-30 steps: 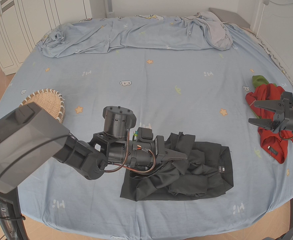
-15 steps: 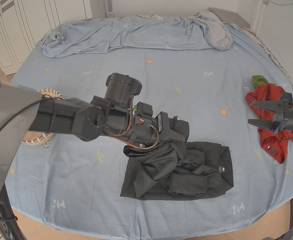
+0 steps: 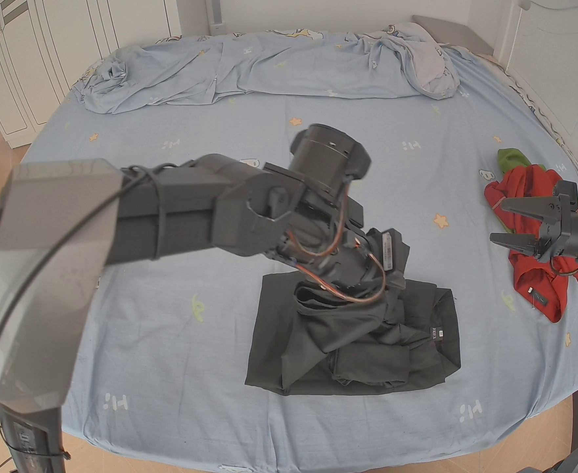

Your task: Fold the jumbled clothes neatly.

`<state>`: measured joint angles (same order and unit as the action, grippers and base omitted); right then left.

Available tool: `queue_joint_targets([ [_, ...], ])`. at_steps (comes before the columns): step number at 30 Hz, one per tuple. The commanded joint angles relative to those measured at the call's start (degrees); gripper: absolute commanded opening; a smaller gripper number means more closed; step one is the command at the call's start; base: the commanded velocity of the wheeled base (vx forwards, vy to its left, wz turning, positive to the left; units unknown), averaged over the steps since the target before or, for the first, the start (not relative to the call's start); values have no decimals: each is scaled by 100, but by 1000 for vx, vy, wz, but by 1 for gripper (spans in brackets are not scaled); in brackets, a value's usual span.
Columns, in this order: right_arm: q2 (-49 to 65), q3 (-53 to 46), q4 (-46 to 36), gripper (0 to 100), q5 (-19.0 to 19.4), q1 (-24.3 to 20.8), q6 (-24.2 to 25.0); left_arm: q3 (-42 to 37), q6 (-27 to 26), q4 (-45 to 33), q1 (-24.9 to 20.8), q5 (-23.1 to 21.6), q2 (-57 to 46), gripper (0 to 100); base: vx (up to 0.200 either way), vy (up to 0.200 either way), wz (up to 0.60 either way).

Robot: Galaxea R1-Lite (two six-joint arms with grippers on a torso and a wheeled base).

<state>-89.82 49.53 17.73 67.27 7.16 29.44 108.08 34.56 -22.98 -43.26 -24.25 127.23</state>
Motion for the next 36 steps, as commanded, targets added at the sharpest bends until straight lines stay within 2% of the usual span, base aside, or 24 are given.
queue_joint_targets([
  [1, 61, 30, 3, 100, -12, 49, 9, 651, -11, -453, -341, 289, 750, 0, 0, 0, 0],
  [9, 79, 39, 3, 100, -12, 58, 9, 651, -11, -515, -358, 588, 900, 0, 0, 0, 0],
  [17, 79, 22, 3, 100, 6, 49, 0, 651, -99, -515, -376, 623, 873, 0, 0, 0, 0],
  [18, 87, 13, 3, 100, 6, 49, 9, 651, -134, -515, -376, 623, 873, 100, 0, 0, 0],
  [25, 44, -22, -15, 100, 14, -12, 0, 651, -195, -84, -393, 720, 856, 100, 0, 0, 0],
  [33, -27, -40, -32, 100, -3, -127, 9, 651, -292, -22, -367, 720, 768, 100, 0, 0, 0],
  [36, -27, -31, -32, 100, -3, -136, 9, 651, -283, -58, -587, 711, 645, 100, 0, 0, 0],
])
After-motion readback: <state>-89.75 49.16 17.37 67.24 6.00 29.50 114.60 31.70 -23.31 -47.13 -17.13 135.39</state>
